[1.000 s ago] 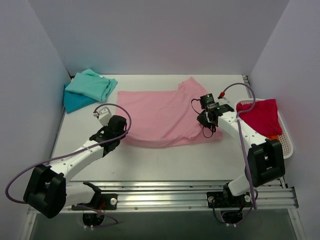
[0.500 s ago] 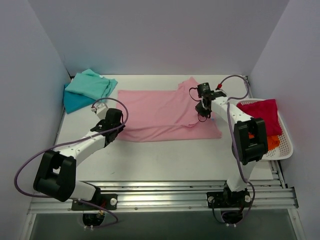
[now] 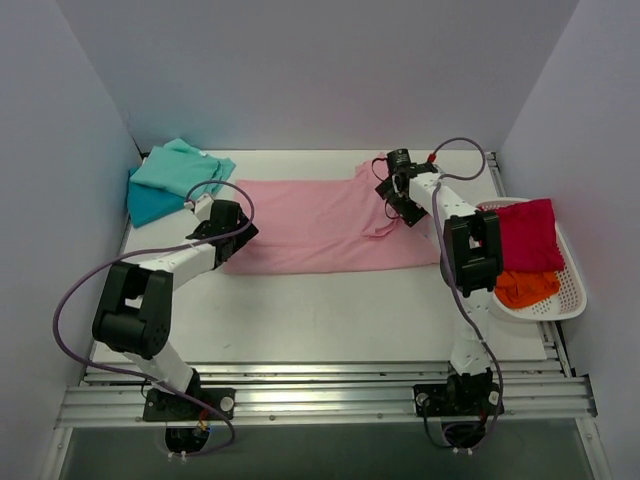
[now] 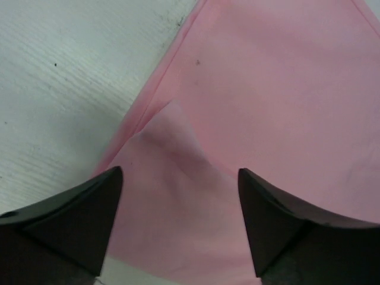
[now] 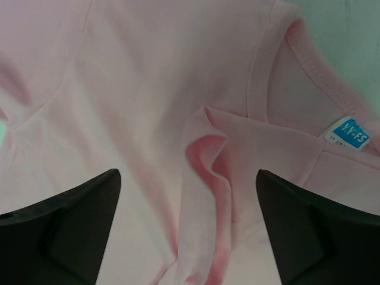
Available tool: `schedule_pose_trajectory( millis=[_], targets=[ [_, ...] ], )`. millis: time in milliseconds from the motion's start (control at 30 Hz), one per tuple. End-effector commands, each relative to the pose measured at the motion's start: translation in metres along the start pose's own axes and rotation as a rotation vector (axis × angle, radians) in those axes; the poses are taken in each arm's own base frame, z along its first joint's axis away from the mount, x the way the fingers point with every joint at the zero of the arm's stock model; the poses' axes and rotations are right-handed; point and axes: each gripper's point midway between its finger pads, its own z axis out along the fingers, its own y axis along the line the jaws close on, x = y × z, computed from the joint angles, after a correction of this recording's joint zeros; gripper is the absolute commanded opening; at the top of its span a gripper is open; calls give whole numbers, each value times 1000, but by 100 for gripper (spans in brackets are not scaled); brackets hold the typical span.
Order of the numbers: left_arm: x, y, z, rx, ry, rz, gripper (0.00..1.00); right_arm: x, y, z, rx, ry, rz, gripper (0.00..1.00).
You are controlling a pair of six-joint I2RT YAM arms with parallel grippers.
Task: Fold and stack the t-shirts
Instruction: Fold the flattened tshirt in 1/3 of the way
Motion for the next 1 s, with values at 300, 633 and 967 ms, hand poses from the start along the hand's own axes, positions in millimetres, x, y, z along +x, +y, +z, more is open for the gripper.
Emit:
schedule_pose_trajectory(
  millis=[300,633,967],
  targets=[
    [-62,-18,-10,81,-73,-60,94,-55,-26,-14,119,-141,42,100],
    [-74,-23,-34,135,-115,-69,94,-13,-20,-78,-37,-150,20,91],
    [-63,-19,-31,137,-99,-55,94,44,-18,-63,-84,-71,-27,88]
  ],
)
